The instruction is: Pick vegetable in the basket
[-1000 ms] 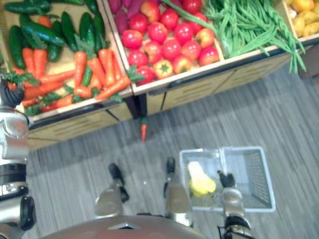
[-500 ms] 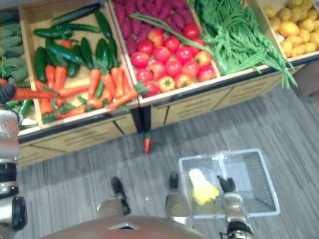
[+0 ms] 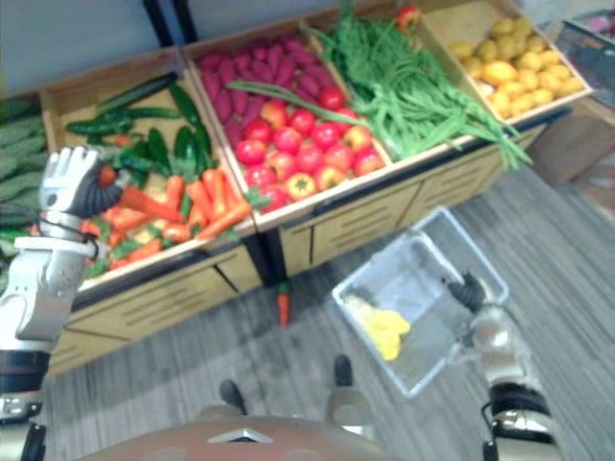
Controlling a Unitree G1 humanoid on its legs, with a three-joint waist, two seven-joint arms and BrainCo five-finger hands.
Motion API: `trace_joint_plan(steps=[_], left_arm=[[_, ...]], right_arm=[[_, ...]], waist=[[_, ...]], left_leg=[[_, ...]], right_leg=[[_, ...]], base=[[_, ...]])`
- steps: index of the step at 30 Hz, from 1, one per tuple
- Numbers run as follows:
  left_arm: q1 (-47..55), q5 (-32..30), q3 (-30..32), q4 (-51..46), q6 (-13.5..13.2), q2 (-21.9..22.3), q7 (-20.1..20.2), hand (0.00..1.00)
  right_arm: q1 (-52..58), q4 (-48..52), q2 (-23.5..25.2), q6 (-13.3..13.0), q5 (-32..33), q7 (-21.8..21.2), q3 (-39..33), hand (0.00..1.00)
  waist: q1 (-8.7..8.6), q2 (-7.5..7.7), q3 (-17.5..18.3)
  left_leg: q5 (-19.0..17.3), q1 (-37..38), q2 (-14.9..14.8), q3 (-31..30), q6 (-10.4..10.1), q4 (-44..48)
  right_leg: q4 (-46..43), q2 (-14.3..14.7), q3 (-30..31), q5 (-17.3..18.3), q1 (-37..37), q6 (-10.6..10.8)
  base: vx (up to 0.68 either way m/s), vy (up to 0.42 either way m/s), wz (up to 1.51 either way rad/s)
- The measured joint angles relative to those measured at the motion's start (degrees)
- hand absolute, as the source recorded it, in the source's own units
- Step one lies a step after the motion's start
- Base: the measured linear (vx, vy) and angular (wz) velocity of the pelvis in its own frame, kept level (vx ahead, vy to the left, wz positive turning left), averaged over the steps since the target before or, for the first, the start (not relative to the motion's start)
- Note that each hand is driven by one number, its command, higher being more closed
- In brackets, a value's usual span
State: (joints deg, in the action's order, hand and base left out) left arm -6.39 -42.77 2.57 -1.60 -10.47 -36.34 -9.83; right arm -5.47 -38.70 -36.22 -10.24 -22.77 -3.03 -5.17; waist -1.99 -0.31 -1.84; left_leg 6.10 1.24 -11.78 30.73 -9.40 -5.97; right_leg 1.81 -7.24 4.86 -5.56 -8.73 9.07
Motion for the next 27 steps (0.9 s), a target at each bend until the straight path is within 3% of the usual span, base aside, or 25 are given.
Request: trace_joint_plan(steps=[5, 11, 15, 21, 27], left_arm=[[0.02, 4.95, -7.15, -2.26, -3.03, -0.38, 2.58, 1.0], [-3.39, 8.91, -22.59, -6.9, -6.94, -2.04, 4.63, 1.0], [-7.29, 11.49, -29.74, -9.39, -8.35, -1.17, 6.29, 1.0], [-12.15, 14.73, -36.15, -9.47, -9.52, 2.56, 7.76, 1.0], [-13.89, 15.57, -41.21, -11.02, -10.18, 4.79, 8.59, 1.0]], right_arm=[[-4.78, 0.76, -4.17, -0.24, -2.03, -1.61, 8.45, 1.0], [-4.7, 11.04, -5.87, -1.35, -2.04, -3.73, 13.42, 1.0], [-5.22, 16.84, -6.72, -3.17, -1.96, -3.72, 16.87, 1.0], [-10.06, 18.65, -6.7, -3.16, -2.1, -3.71, 22.09, 1.0], [-16.23, 20.89, -8.42, -3.16, -2.12, -3.53, 25.91, 1.0]], waist=[[0.45, 0.92, 0.62], [0.38, 1.94, 2.21], [0.44, 1.42, 3.95], [0.36, 0.55, 4.44], [-0.2, -0.11, 3.99]], left_leg=[[-0.88, 4.01, 0.03, 5.98, -0.55, -0.01], [-2.38, 7.99, -1.36, 13.04, -2.24, 0.03], [-2.93, 10.06, -2.62, 17.56, -3.17, 0.4], [-3.67, 12.61, -3.99, 22.36, -4.56, 1.01], [-8.93, 12.2, -7.3, 25.41, -5.4, 10.22]], right_leg=[[-0.08, 1.06, 5.38, -0.78, 0.08, 0.63], [-1.11, 3.73, 9.78, -0.84, -0.07, 0.77], [-2.16, 5.73, 11.66, -0.71, -1.15, 0.52], [-2.45, 8.23, 14.87, -1.51, -1.27, -0.51], [-3.08, 9.14, 17.67, -1.51, -1.35, -0.51]], base=[[0.01, -0.015, -0.59], [-0.01, -0.035, -0.53], [0.0, -0.015, -0.46], [0.0, 0.013, -0.39], [-0.04, 0.046, -0.28]])
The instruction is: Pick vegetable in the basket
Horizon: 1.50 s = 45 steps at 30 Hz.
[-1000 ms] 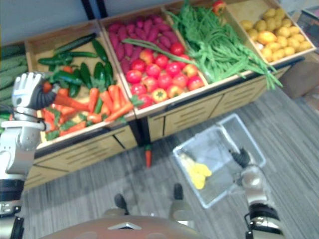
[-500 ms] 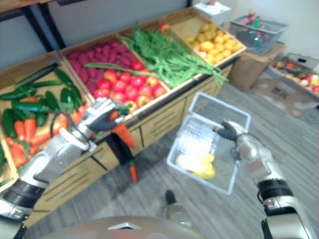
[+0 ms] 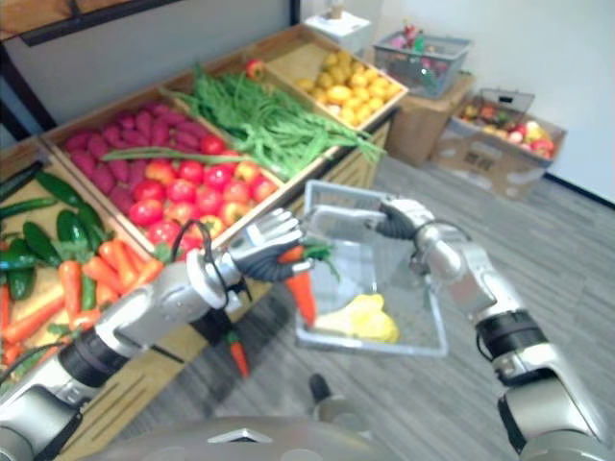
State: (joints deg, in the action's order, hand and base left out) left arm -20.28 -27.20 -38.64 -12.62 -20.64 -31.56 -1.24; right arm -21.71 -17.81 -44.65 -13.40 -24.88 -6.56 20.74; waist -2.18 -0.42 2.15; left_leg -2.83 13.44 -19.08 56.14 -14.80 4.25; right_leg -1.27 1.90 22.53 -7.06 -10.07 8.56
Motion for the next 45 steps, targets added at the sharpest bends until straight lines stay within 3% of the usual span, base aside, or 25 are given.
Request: trace_joint_plan(steps=[9, 18, 24, 30, 35, 45], left_arm=[[-3.11, 0.06, -8.12, -0.13, -0.52, 4.32, 0.99, 1.0], [-3.23, 0.22, -12.11, -0.15, -1.3, 7.52, 1.68, 1.0], [-3.21, -0.81, -12.95, 3.52, -1.07, 13.86, 1.64, 1.0], [-3.13, -9.77, -11.24, 18.67, 4.04, 22.09, 1.15, 1.0], [-3.12, -15.27, -7.91, 25.54, 7.46, 25.5, -0.36, 1.0], [-5.02, -20.92, -3.3, 33.76, 10.23, 30.39, -0.69, 1.0]], right_arm=[[-8.14, 2.16, -0.69, -1.59, -2.05, 0.01, 4.99, 1.0], [-10.74, 7.47, -1.7, -2.25, -2.04, 0.01, 8.29, 1.0], [-10.77, 10.73, -1.64, -2.42, -2.05, -2.24, 11.35, 1.0], [-10.78, 13.84, -0.72, -3.21, -1.99, -4.31, 11.35, 1.0], [-10.8, 14.29, 0.27, -3.03, -1.54, -5.3, 11.28, 1.0], [-10.88, 16.49, 0.28, -3.01, -0.99, -9.12, 11.34, 1.0]], waist=[[-1.03, -0.94, -1.2], [-0.95, -0.69, -2.87], [-1.04, -0.09, -3.59], [-1.65, 0.51, -4.48], [-2.26, 1.27, -5.19], [-2.26, 1.53, -5.35]], left_leg=[[-4.17, 0.16, -2.2, 3.03, -0.27, 6.68], [-5.92, -0.12, -4.15, 4.64, -0.4, 10.37], [-6.42, -0.1, -4.46, 4.74, -0.36, 11.17], [-7.27, -0.13, -4.67, 4.93, -0.57, 12.06], [-7.2, 0.29, -4.67, 5.76, -0.43, 12.16], [-7.37, 0.68, -4.58, 6.24, -0.37, 12.33]], right_leg=[[-0.98, 0.84, 3.08, 0.02, -0.62, 0.02], [-1.93, 2.12, 4.44, 0.01, -1.71, 0.02], [-1.99, 2.12, 4.49, 0.01, -1.61, 0.02], [-2.16, 2.09, 4.75, 0.02, -1.64, 0.03], [-2.41, 2.4, 5.42, 0.02, -1.81, 0.03], [-2.63, 2.51, 5.85, 0.02, -1.81, 0.04]], base=[[-0.05, 0.028, -0.18], [-0.03, 0.005, -0.1], [0.0, 0.0, 0.0], [-0.01, 0.002, 0.0], [-0.01, 0.008, -0.06], [0.0, 0.005, -0.02]])
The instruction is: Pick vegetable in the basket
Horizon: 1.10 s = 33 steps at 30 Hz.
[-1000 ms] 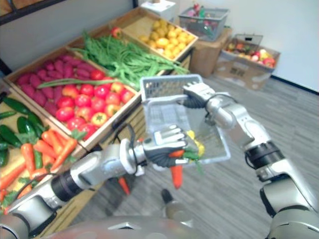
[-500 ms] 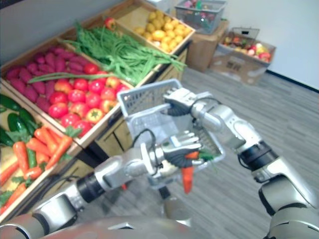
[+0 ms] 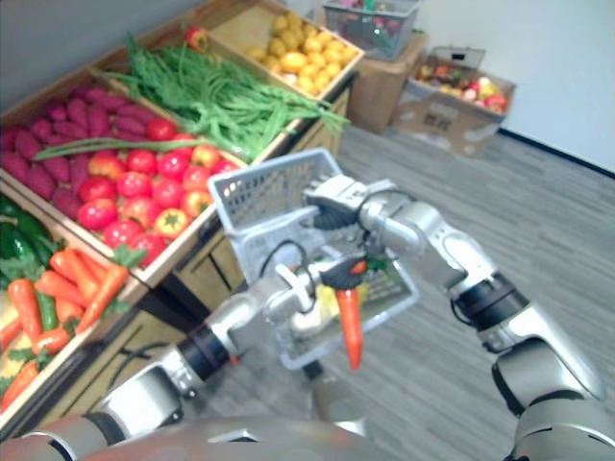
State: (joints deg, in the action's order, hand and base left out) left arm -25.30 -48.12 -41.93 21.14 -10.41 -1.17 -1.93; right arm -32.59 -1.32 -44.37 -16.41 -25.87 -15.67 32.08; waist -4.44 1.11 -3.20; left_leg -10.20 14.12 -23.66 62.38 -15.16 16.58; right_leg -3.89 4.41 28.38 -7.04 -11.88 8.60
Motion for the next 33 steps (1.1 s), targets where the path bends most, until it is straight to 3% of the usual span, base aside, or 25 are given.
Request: trace_joint_plan(steps=[6, 7, 15, 33], left_arm=[[-0.33, -2.21, 2.38, 2.36, 1.49, 1.43, 0.13, 1.0], [-0.33, -2.23, 2.62, 2.47, 1.87, 1.44, 0.14, 0.0], [-1.88, -2.76, 4.52, 6.69, 3.36, 1.52, 0.27, 0.0], [-3.73, -2.77, 2.67, 3.51, 2.74, 1.61, 0.29, 0.0]], right_arm=[[0.01, 1.03, -0.15, 0.05, 1.69, -0.65, -0.01, 1.0], [0.01, 1.11, -0.15, 0.06, 1.73, -0.9, -0.01, 1.0], [0.15, 1.18, -0.15, 1.0, 1.75, -1.04, -0.25, 1.0], [3.42, 1.18, -0.01, 1.49, 1.02, -0.96, -7.12, 1.0]], waist=[[0.02, 0.11, -0.07], [0.02, 0.11, -0.07], [0.03, 0.2, -0.13], [-0.05, 0.44, -0.7]], left_leg=[[-0.44, -0.12, -0.28, -0.06, 0.02, 0.79], [-0.52, -0.16, -0.28, -0.1, -0.01, 0.88], [-0.83, -1.22, -0.8, -0.41, 0.15, 1.75], [-0.81, -2.82, -1.09, -2.22, 0.19, 2.06]], right_leg=[[-0.17, -0.06, -0.03, 0.01, -0.01, 0.01], [-0.18, -0.11, -0.05, 0.01, -0.01, 0.01], [-0.32, -0.2, -0.41, 0.0, -0.74, 0.02], [-0.11, -1.33, -2.75, 0.02, -0.78, 0.03]], base=[[0.0, 0.0, 0.0], [0.0, 0.0, 0.0], [0.0, 0.002, 0.01], [-0.01, 0.004, 0.06]])
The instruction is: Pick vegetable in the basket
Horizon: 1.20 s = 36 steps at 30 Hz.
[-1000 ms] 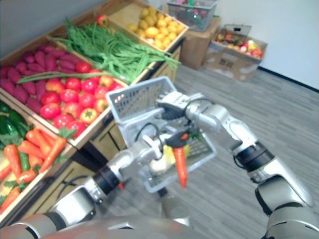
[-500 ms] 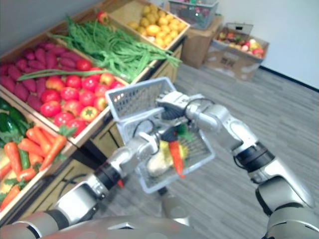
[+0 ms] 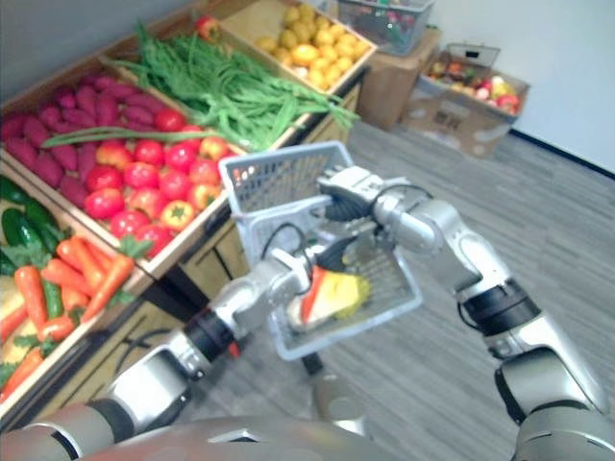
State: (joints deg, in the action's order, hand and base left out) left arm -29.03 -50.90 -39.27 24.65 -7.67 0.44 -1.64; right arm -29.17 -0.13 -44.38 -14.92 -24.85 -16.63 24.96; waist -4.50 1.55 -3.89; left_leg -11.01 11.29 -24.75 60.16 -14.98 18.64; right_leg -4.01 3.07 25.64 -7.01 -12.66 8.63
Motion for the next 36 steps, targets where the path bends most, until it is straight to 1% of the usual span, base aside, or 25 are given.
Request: trace_joint_plan(steps=[3, 9, 11, 14, 17, 18, 19, 20, 21, 22, 23, 24, 25, 26, 27, 28, 29, 30, 31, 32, 33, 34, 35, 36], left_arm=[[0.0, 0.01, -1.8, -2.48, -1.2, 0.0, 0.3, 0.0], [0.01, 0.14, -3.77, -4.29, -1.33, -0.01, 0.68, 0.0], [0.04, 0.16, -3.92, -4.83, -1.32, -0.04, 0.83, 0.0], [0.15, 1.3, -4.95, -8.2, -1.54, -0.48, 1.76, 0.0], [2.04, 4.76, -5.95, -14.29, -1.86, -2.31, 2.28, 0.0], [2.62, 6.22, -7.28, -17.73, -2.31, -3.12, 2.5, 0.0], [3.25, 8.79, -7.11, -18.9, -2.19, -3.54, 2.89, 0.0], [3.69, 9.82, -7.2, -19.8, -2.19, -3.99, 3.07, 0.0], [4.37, 12.95, -7.49, -21.2, -2.18, -5.08, 3.63, 0.0], [4.61, 14.28, -7.5, -21.7, -2.18, -5.68, 4.15, 0.0], [5.19, 16.67, -7.81, -23.11, -2.26, -7.12, 4.92, 0.0], [6.52, 21.4, -8.33, -25.96, -1.96, -8.63, 6.24, 0.0], [7.14, 23.67, -8.63, -26.76, -2.04, -9.3, 6.55, 0.0], [8.21, 26.71, -10.09, -29.66, -2.17, -10.28, 6.8, 0.0], [9.24, 30.45, -10.16, -32.36, -2.74, -10.36, 6.95, 0.0], [9.72, 35.16, -11.38, -36.11, -3.93, -10.41, 7.0, 0.0], [9.81, 40.0, -14.36, -42.87, -6.73, -10.17, 7.01, 0.0], [10.05, 41.35, -15.4, -45.07, -7.9, -10.12, 7.15, 0.0], [10.66, 44.64, -16.69, -48.26, -9.95, -10.2, 7.59, 0.0], [11.0, 45.9, -16.74, -49.15, -10.62, -10.41, 7.76, 0.0], [11.31, 48.79, -16.51, -50.09, -10.93, -11.53, 7.99, 0.0], [11.38, 51.65, -16.24, -50.22, -10.74, -13.39, 8.46, 0.0], [11.53, 52.69, -16.1, -50.25, -10.56, -14.52, 8.66, 0.0], [12.36, 54.89, -15.5, -50.4, -10.49, -16.64, 9.13, 0.0]], right_arm=[[1.35, -0.01, 0.65, 0.07, -0.05, 0.0, -1.67, 1.0], [2.96, -0.04, 1.04, 0.67, -0.06, 0.02, -4.75, 1.0], [3.65, -0.03, 1.29, 0.65, -0.05, 0.02, -5.78, 1.0], [5.73, -0.01, 1.67, 0.68, 0.07, 0.11, -9.46, 1.0], [7.0, -0.19, 1.73, 1.0, -0.01, 0.69, -12.28, 1.0], [7.97, -0.67, 2.03, 1.16, -0.04, 1.09, -13.4, 1.0], [9.13, -0.89, 3.02, 1.3, -0.06, 1.34, -14.6, 1.0], [9.59, -1.08, 3.68, 1.38, -0.05, 1.34, -15.12, 1.0], [10.53, -1.7, 5.19, 1.62, 0.01, 1.69, -16.08, 1.0], [10.85, -2.33, 5.99, 1.61, 0.02, 2.0, -16.49, 1.0], [11.54, -3.89, 8.15, 1.7, 0.04, 3.01, -17.67, 1.0], [12.02, -6.06, 10.25, 1.86, 0.21, 3.89, -19.24, 1.0], [12.35, -7.05, 11.19, 1.98, 0.21, 4.42, -20.03, 1.0], [13.33, -9.39, 13.14, 2.62, 0.23, 5.89, -22.02, 1.0], [13.91, -11.02, 14.29, 3.42, 0.16, 6.94, -23.13, 1.0], [13.99, -13.11, 15.42, 4.48, 0.11, 7.95, -23.81, 1.0], [14.02, -16.88, 17.33, 5.7, 0.04, 8.76, -25.32, 1.0], [14.03, -18.28, 18.07, 6.19, 0.04, 9.08, -25.77, 1.0], [14.45, -20.89, 19.53, 7.07, 0.02, 10.12, -27.05, 1.0], [14.88, -21.89, 20.19, 7.45, 0.01, 10.29, -27.87, 1.0], [15.89, -23.47, 21.02, 8.12, -0.01, 10.51, -29.79, 1.0], [16.83, -24.94, 21.45, 8.68, -0.01, 11.11, -31.89, 1.0], [17.23, -25.91, 21.69, 8.81, -0.01, 11.55, -33.17, 1.0], [17.72, -27.94, 21.82, 9.34, -0.03, 12.45, -35.33, 1.0]], waist=[[0.21, 0.03, -0.08], [0.13, 0.05, -0.1], [0.15, 0.06, -0.1], [0.16, 0.12, -0.14], [0.23, 0.12, -0.13], [0.38, 0.11, -0.13], [0.6, 0.18, -0.11], [0.54, 0.2, -0.11], [0.47, 0.18, -0.11], [0.48, 0.18, -0.11], [0.65, 0.19, -0.11], [0.77, 0.13, -0.08], [0.91, 0.14, -0.09], [1.59, 0.14, -0.08], [1.86, 0.16, -0.07], [2.34, 0.16, -0.07], [3.28, 0.15, -0.02], [3.34, 0.15, -0.02], [3.55, 0.15, -0.01], [3.79, 0.13, 0.0], [4.37, 0.1, 0.02], [4.75, 0.11, 0.03], [4.81, 0.16, 0.08], [4.78, 0.16, 0.2]], left_leg=[[-0.1, -0.35, -0.33, -0.26, 0.16, 0.6], [-0.28, -1.23, -0.64, -1.27, 0.36, 1.28], [-0.65, -1.34, -0.79, -1.4, -0.01, 1.54], [-0.74, -2.31, -0.86, -2.71, 0.08, 1.72], [-0.78, -3.21, -1.07, -3.82, 0.18, 2.13], [-0.88, -3.7, -1.39, -4.39, 0.34, 2.61], [-0.92, -4.12, -1.58, -5.11, 0.42, 2.87], [-0.94, -4.35, -1.64, -5.53, 0.46, 3.01], [-1.01, -4.89, -1.77, -6.32, 0.6, 3.29], [-1.05, -5.19, -1.8, -6.75, 0.68, 3.48], [-1.07, -5.51, -1.8, -7.47, 0.73, 3.63], [-1.08, -6.23, -1.73, -8.39, 0.88, 3.76], [-1.06, -6.42, -1.68, -8.76, 0.91, 3.77], [-0.95, -6.85, -1.69, -9.55, 1.12, 3.82], [-0.94, -7.23, -1.66, -10.35, 1.27, 3.95], [-0.92, -7.46, -1.62, -10.88, 1.45, 4.06], [-0.89, -8.46, -1.42, -11.8, 1.76, 4.19], [-0.87, -8.91, -1.33, -12.35, 1.82, 4.21], [-0.78, -9.46, -1.07, -13.72, 2.0, 4.16], [-0.72, -9.82, -0.96, -14.21, 2.09, 4.11], [-0.66, -10.37, -0.72, -15.59, 2.31, 4.09], [-0.47, -11.24, -0.22, -17.42, 2.78, 3.86], [-0.31, -11.73, 0.14, -18.36, 3.01, 3.62], [0.04, -12.95, 0.79, -20.54, 3.58, 3.37]], right_leg=[[0.01, -0.24, -0.5, 0.0, 0.04, 0.0], [0.0, -0.56, -1.37, 0.01, 0.03, 0.02], [-0.02, -0.56, -1.5, 0.02, 0.05, 0.02], [0.01, -1.03, -2.63, 0.08, 0.04, 0.06], [0.06, -1.46, -3.72, 0.09, 0.04, 0.06], [0.05, -1.58, -4.35, 0.1, 0.07, 0.06], [0.03, -1.75, -5.04, 0.1, 0.17, 0.06], [0.03, -1.88, -5.47, 0.1, 0.22, 0.06], [0.02, -2.16, -6.48, 0.1, 0.3, 0.05], [0.01, -2.29, -6.79, 0.11, 0.31, 0.04], [-0.03, -2.58, -7.35, 0.11, 0.39, 0.04], [-0.02, -2.95, -8.08, 0.14, 0.53, 0.03], [-0.02, -3.2, -8.53, 0.3, 0.66, 0.05], [-0.1, -3.57, -9.5, 0.52, 0.95, -0.05], [-0.22, -3.83, -10.17, 0.72, 1.05, -0.01], [-0.23, -4.13, -10.69, 0.81, 1.13, 0.04], [-0.21, -4.59, -11.39, 0.86, 1.13, 0.1], [-0.2, -4.83, -11.91, 0.9, 1.21, 0.1], [-0.19, -5.36, -13.05, 1.05, 1.53, 0.17], [-0.15, -5.6, -13.49, 1.1, 1.82, 0.18], [-0.14, -6.12, -14.73, 1.31, 2.37, 0.25], [-0.14, -6.91, -16.28, 1.61, 2.9, 0.26], [-0.21, -7.37, -17.23, 1.77, 3.13, 0.24], [-0.18, -8.33, -19.36, 2.11, 3.68, 0.23]], base=[[-0.01, 0.006, 0.09], [-0.01, 0.005, 0.07], [-0.01, 0.004, 0.02], [-0.02, 0.004, 0.19], [-0.01, 0.004, 0.19], [-0.01, 0.003, 0.23], [-0.01, 0.002, 0.24], [-0.02, 0.002, 0.27], [-0.03, 0.002, 0.24], [-0.04, 0.007, 0.29], [-0.05, 0.011, 0.3], [-0.04, 0.012, 0.33], [-0.04, 0.01, 0.38], [-0.02, 0.005, 0.37], [-0.02, 0.009, 0.39], [-0.03, 0.021, 0.37], [-0.02, 0.02, 0.34], [-0.02, 0.024, 0.44], [0.0, 0.021, 0.39], [-0.01, 0.032, 0.52], [-0.01, 0.035, 0.58], [-0.02, 0.032, 0.68], [-0.02, 0.034, 0.83], [-0.02, 0.039, 0.92]])
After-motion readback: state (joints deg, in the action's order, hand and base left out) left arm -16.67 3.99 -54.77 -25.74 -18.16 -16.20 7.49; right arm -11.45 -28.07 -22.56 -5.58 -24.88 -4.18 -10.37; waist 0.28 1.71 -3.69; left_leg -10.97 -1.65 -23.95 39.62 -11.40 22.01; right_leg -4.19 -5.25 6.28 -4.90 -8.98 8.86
